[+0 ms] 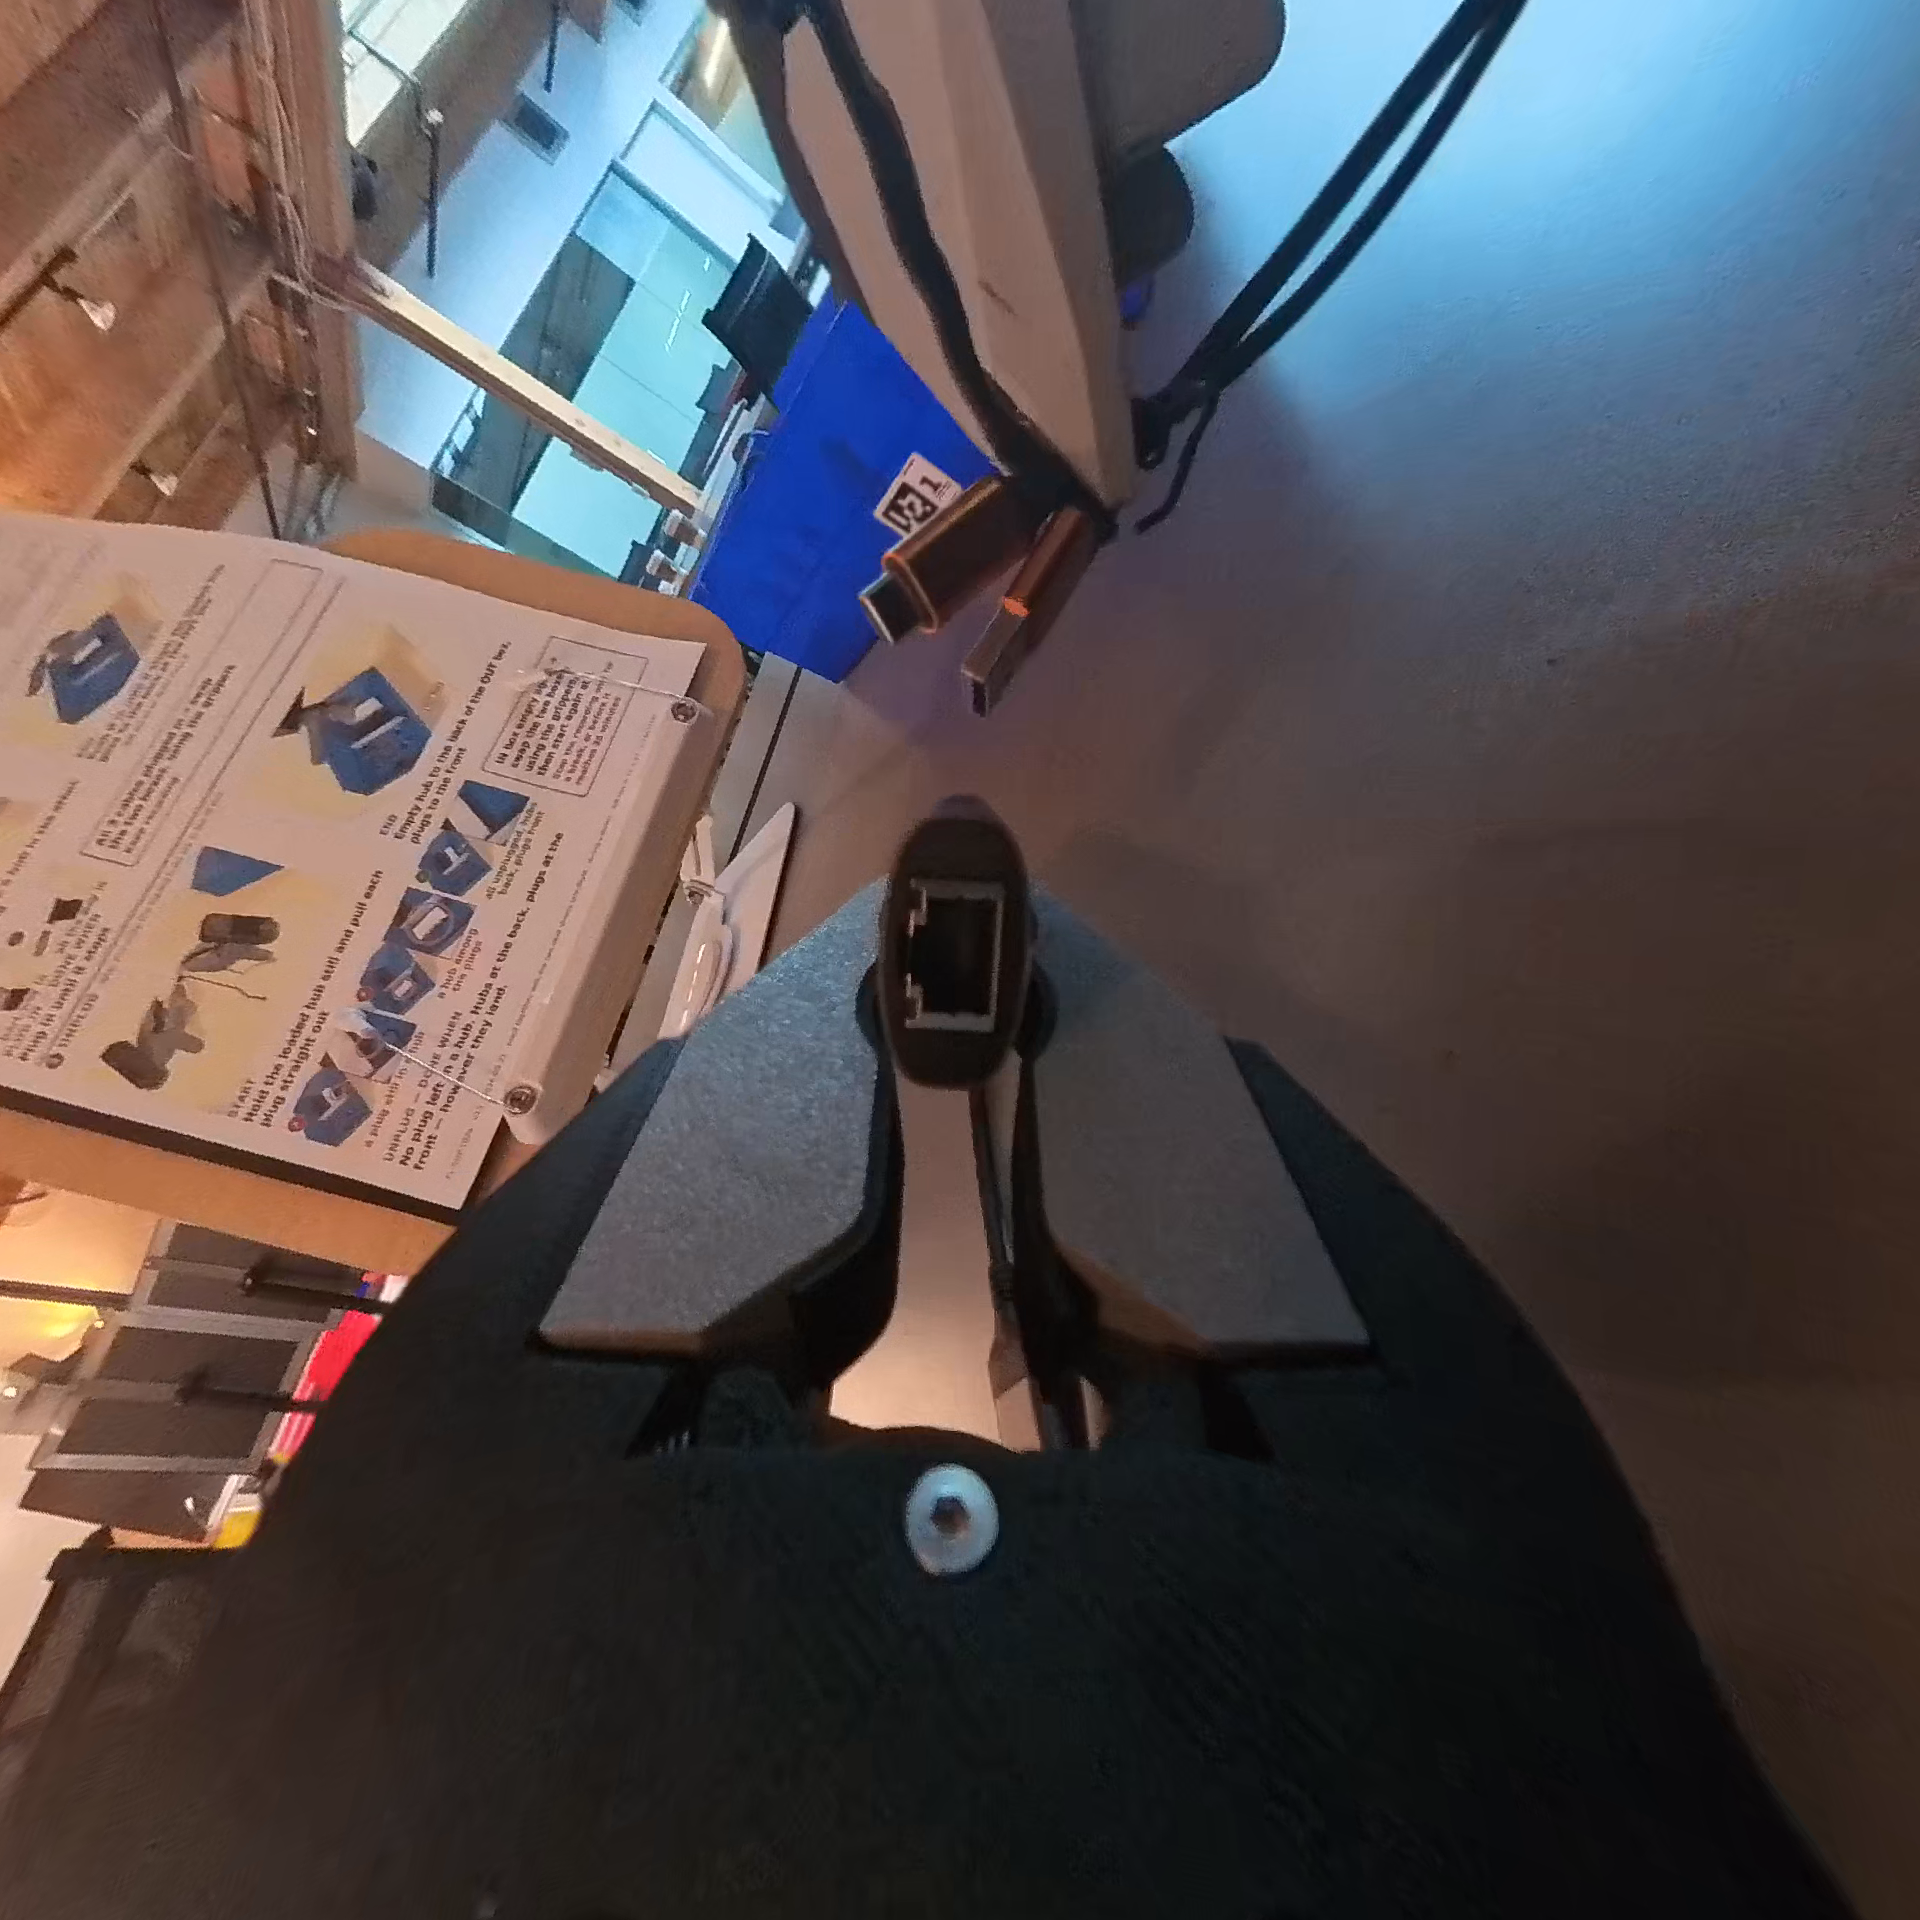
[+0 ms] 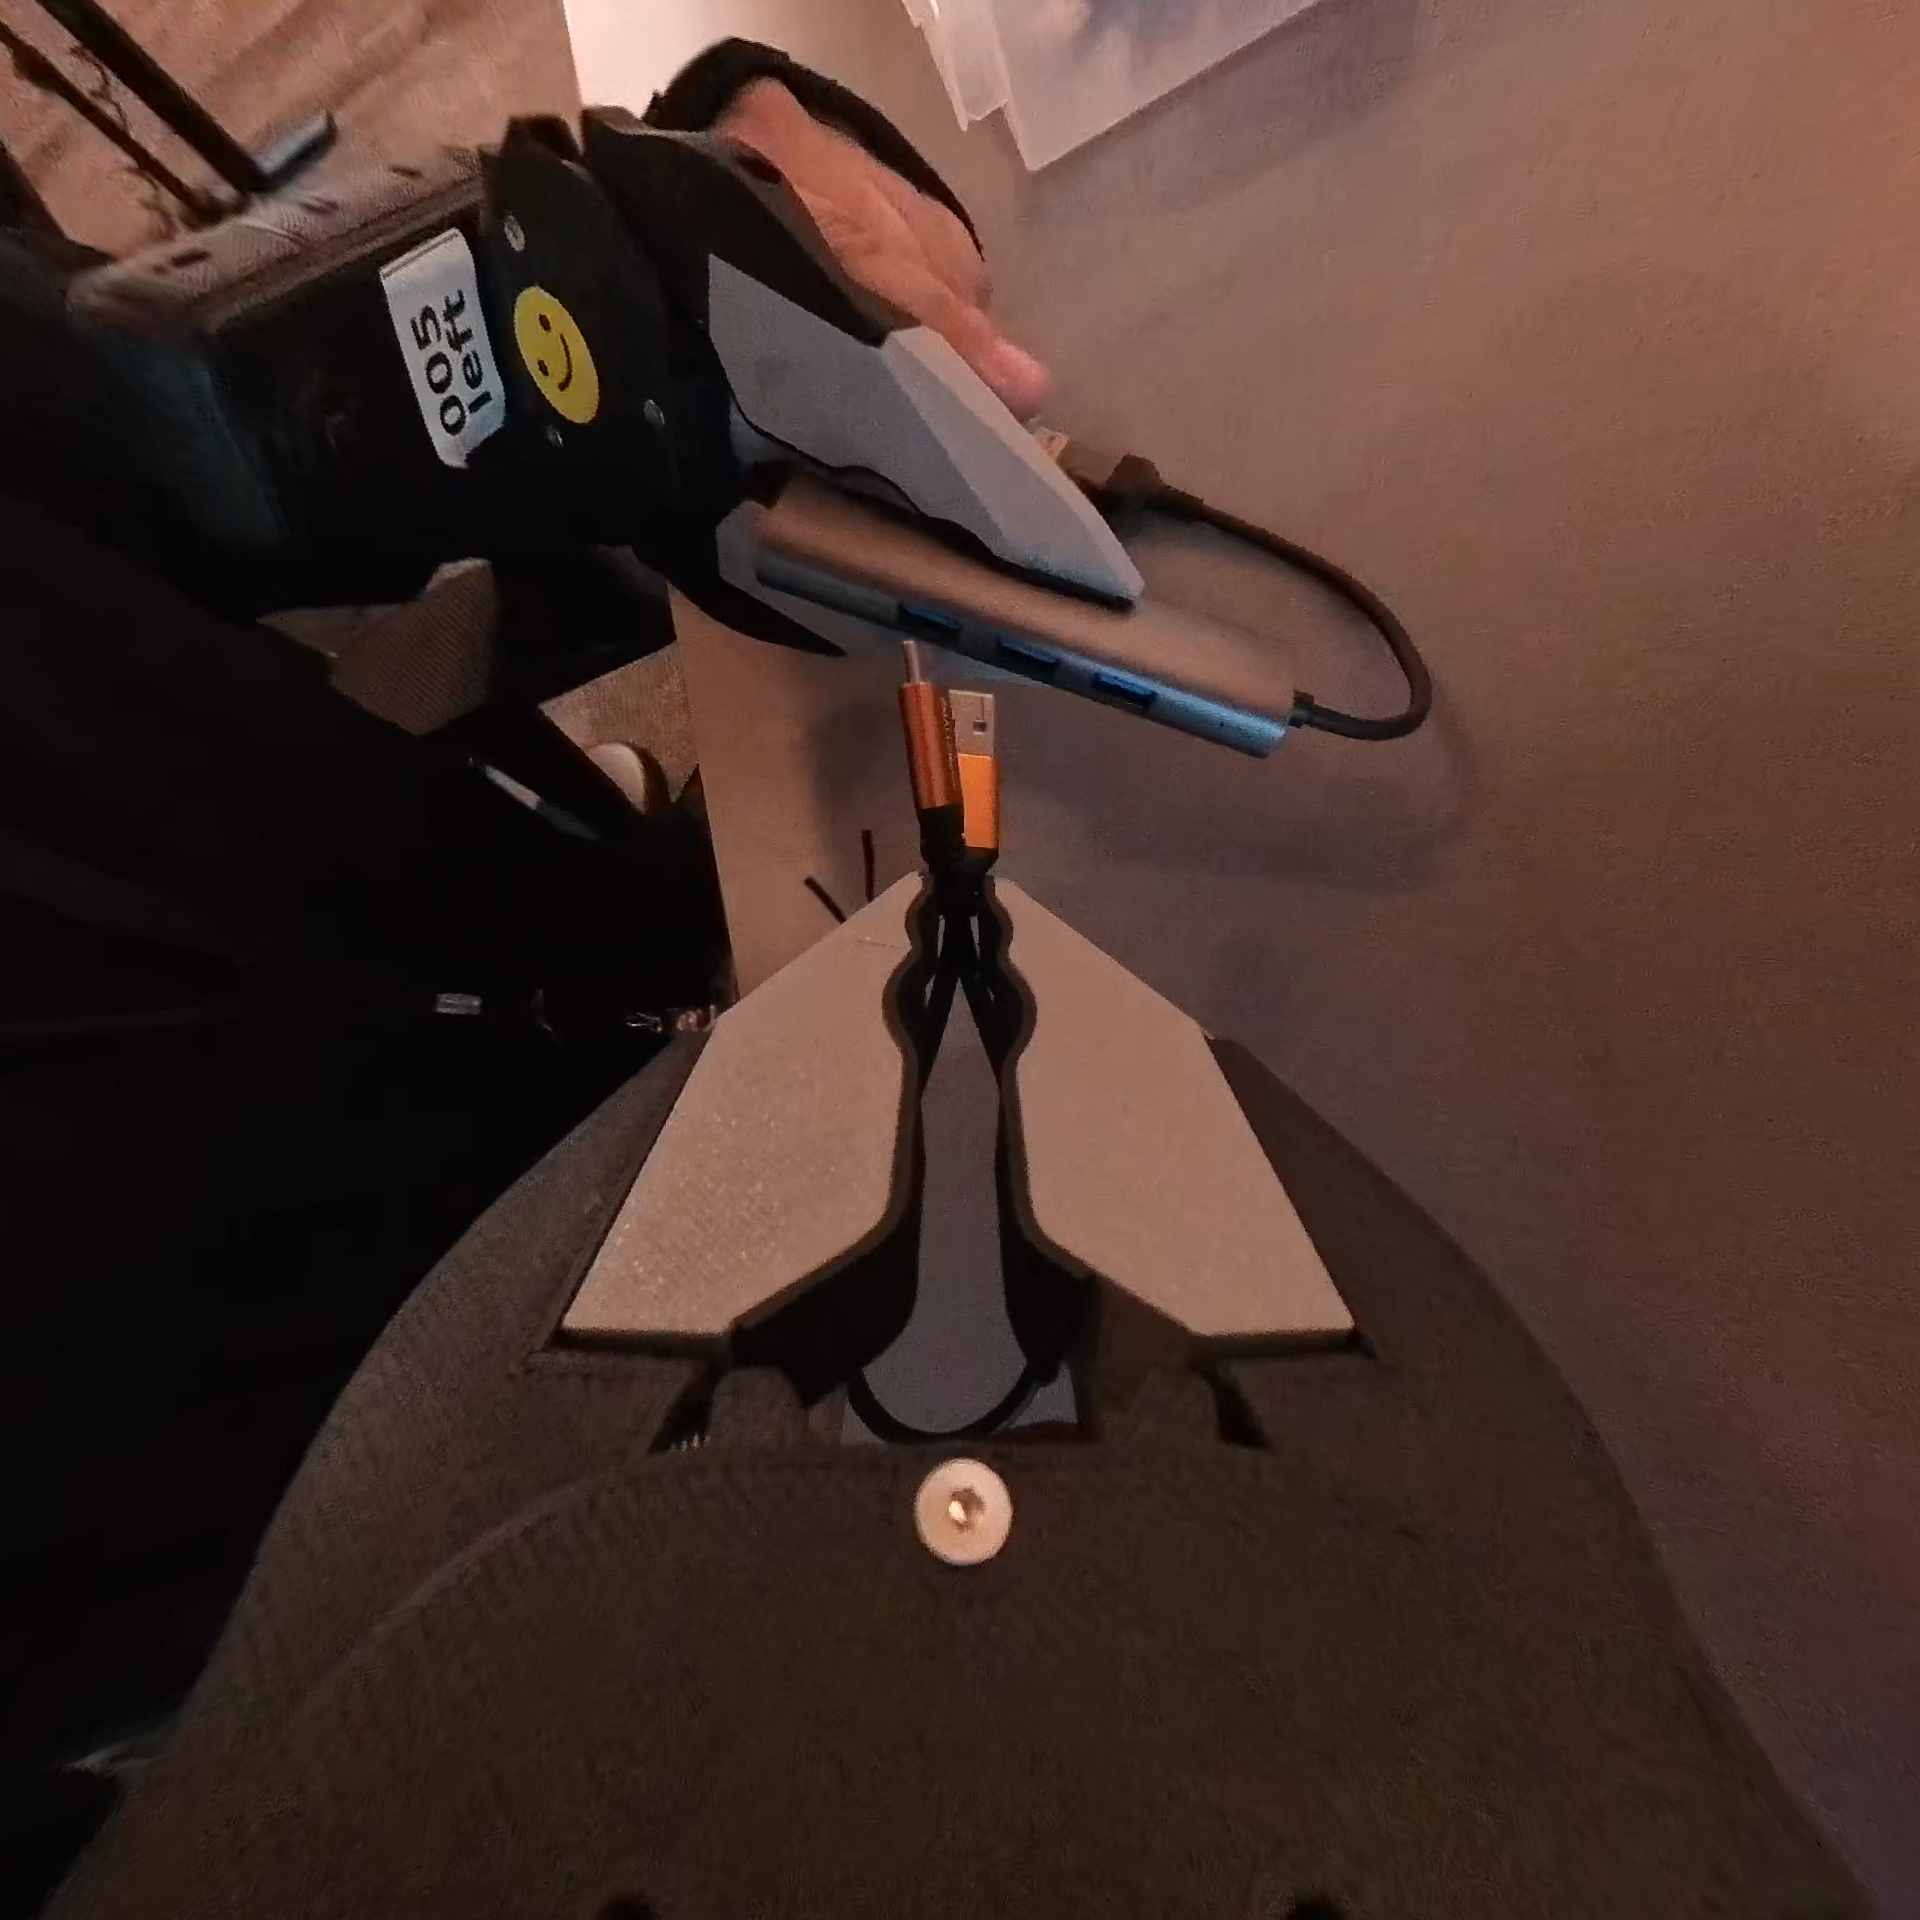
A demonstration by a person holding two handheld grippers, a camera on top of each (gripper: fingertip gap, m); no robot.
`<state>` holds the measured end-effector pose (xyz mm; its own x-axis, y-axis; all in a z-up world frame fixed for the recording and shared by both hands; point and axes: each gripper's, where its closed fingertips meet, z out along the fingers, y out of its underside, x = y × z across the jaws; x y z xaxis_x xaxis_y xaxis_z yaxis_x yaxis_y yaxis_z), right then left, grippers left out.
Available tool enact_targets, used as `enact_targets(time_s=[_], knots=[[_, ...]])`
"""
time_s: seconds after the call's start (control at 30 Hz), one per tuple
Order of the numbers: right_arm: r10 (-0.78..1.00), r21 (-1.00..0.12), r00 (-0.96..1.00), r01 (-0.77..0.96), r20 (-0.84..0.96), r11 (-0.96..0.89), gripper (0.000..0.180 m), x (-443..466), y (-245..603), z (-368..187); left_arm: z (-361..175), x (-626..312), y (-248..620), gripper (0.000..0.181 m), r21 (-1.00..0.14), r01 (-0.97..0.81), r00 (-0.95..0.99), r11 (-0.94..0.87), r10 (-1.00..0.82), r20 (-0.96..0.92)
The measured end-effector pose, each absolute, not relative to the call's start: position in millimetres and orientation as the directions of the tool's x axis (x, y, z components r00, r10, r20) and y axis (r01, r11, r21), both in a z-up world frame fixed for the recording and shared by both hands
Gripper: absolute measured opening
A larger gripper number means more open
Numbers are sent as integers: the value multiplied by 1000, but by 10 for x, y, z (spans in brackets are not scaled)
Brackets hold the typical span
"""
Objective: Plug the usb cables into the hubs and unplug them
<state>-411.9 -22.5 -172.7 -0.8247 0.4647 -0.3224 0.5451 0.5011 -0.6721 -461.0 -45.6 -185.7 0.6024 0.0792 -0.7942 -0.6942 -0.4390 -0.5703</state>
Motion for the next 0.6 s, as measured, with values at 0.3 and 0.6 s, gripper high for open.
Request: enact_targets(time_s=[0.3,0.6], knots=[[486,-634,-814,563,-317,530,4,-4199,-231,-1768,-1864,-4672,-463,12,-557,-681,590,-476,95,-802],[420,-542,-754,102,504,834,4,-4522,184,-1990,-1906,-4829,-509,13,-554,-637,590,-537,123,-798]])
